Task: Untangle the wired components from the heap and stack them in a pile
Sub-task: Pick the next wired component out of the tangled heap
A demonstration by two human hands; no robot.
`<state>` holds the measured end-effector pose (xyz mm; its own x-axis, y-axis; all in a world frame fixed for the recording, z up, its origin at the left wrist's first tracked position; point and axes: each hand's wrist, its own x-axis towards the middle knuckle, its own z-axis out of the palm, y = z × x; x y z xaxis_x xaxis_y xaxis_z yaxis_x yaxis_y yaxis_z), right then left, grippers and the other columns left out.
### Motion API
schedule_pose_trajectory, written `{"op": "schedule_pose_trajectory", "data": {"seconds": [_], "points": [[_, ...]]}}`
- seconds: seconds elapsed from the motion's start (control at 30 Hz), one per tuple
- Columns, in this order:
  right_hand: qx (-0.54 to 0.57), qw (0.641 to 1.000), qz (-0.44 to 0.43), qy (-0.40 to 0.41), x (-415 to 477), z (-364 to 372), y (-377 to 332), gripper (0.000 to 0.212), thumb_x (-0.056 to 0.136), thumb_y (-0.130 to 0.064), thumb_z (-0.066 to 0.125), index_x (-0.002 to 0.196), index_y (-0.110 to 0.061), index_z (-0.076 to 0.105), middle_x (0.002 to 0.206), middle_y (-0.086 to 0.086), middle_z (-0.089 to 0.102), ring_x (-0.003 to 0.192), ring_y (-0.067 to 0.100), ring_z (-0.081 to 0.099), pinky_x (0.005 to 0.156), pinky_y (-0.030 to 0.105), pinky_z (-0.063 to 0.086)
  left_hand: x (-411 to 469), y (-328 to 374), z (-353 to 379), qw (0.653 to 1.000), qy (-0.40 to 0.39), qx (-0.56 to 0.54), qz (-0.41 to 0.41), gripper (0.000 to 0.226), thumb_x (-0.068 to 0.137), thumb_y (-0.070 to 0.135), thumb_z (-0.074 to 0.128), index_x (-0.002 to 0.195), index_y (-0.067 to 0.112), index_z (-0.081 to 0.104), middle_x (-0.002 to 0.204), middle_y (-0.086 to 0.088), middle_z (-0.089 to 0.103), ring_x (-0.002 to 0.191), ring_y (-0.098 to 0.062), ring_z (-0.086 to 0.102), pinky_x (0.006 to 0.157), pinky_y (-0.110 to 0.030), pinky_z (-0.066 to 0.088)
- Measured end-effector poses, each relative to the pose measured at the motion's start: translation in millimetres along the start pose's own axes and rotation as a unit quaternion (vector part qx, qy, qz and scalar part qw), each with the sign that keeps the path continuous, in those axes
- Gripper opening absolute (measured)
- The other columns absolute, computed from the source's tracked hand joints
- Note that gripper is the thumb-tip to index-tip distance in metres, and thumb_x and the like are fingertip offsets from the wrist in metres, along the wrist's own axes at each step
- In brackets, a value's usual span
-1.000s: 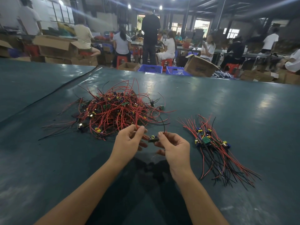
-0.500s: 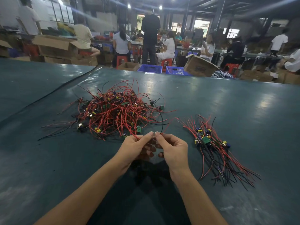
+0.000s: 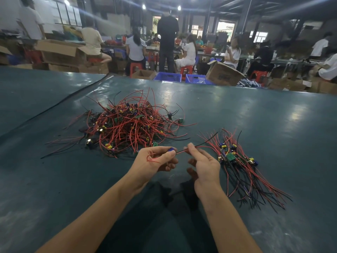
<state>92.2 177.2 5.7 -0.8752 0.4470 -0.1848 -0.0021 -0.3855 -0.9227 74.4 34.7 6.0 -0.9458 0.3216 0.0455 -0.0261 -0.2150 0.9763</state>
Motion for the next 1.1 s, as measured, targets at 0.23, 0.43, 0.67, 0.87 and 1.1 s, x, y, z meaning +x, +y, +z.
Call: {"op": "schedule_pose_trajectory", "data": {"seconds": [0.23, 0.43, 0.67, 0.87, 1.1], "points": [[0.081, 0.995, 0.002, 0.063, 18.9, -26.0, -18.4, 0.007, 0.084, -0.017, 0.074, 0.085, -0.011, 0.072, 0.067, -0.007, 0.072, 0.043, 0.000, 0.049, 0.037, 0.014, 0.033, 2.3, 0.9, -5.1, 1.000, -0.013, 0.002, -0.002, 0.013, 0.078, 0.020, 0.071, 0.086, 0.013, 0.077, 0.077, -0.014, 0.072, 0.063, -0.016, 0.065, 0.058, -0.020, 0.052], [-0.017, 0.999, -0.026, 0.026, 6.3, -6.6, 0.8, 0.020, 0.083, -0.032, 0.076, 0.072, -0.016, 0.072, 0.068, -0.008, 0.072, 0.047, 0.002, 0.052, 0.040, 0.019, 0.040, 4.9, -0.9, -6.4, 1.000, 0.023, -0.013, -0.013, 0.029, 0.077, 0.020, 0.072, 0.101, 0.003, 0.071, 0.076, -0.011, 0.072, 0.065, -0.016, 0.063, 0.060, -0.020, 0.053], [-0.123, 0.983, -0.120, -0.061, -14.5, 11.2, 15.2, 0.031, 0.093, -0.030, 0.064, 0.066, -0.023, 0.077, 0.057, -0.007, 0.066, 0.053, 0.006, 0.056, 0.055, 0.023, 0.049, 4.3, -3.6, -6.3, 0.999, -0.002, 0.038, -0.002, 0.016, 0.086, 0.011, 0.068, 0.101, 0.009, 0.073, 0.080, -0.013, 0.072, 0.066, -0.016, 0.065, 0.063, -0.023, 0.053], [0.010, 0.996, -0.046, 0.071, 9.9, -13.0, -9.8, 0.028, 0.093, -0.026, 0.065, 0.068, -0.019, 0.075, 0.056, -0.009, 0.052, 0.041, 0.004, 0.033, 0.036, 0.018, 0.029, 5.5, 1.5, -9.3, 1.000, -0.002, 0.016, 0.000, 0.010, 0.084, 0.009, 0.069, 0.091, 0.010, 0.076, 0.073, -0.014, 0.071, 0.059, -0.016, 0.063, 0.057, -0.020, 0.052], [0.092, 0.995, -0.048, 0.000, 7.8, -10.5, -13.7, 0.039, 0.098, -0.025, 0.056, 0.068, -0.013, 0.076, 0.054, -0.005, 0.050, 0.039, 0.006, 0.028, 0.036, 0.019, 0.023, 7.8, 8.7, -13.0, 0.995, 0.067, -0.078, -0.020, 0.031, 0.067, 0.016, 0.073, 0.096, 0.003, 0.070, 0.072, -0.013, 0.071, 0.057, -0.013, 0.064, 0.055, -0.018, 0.053]]}}
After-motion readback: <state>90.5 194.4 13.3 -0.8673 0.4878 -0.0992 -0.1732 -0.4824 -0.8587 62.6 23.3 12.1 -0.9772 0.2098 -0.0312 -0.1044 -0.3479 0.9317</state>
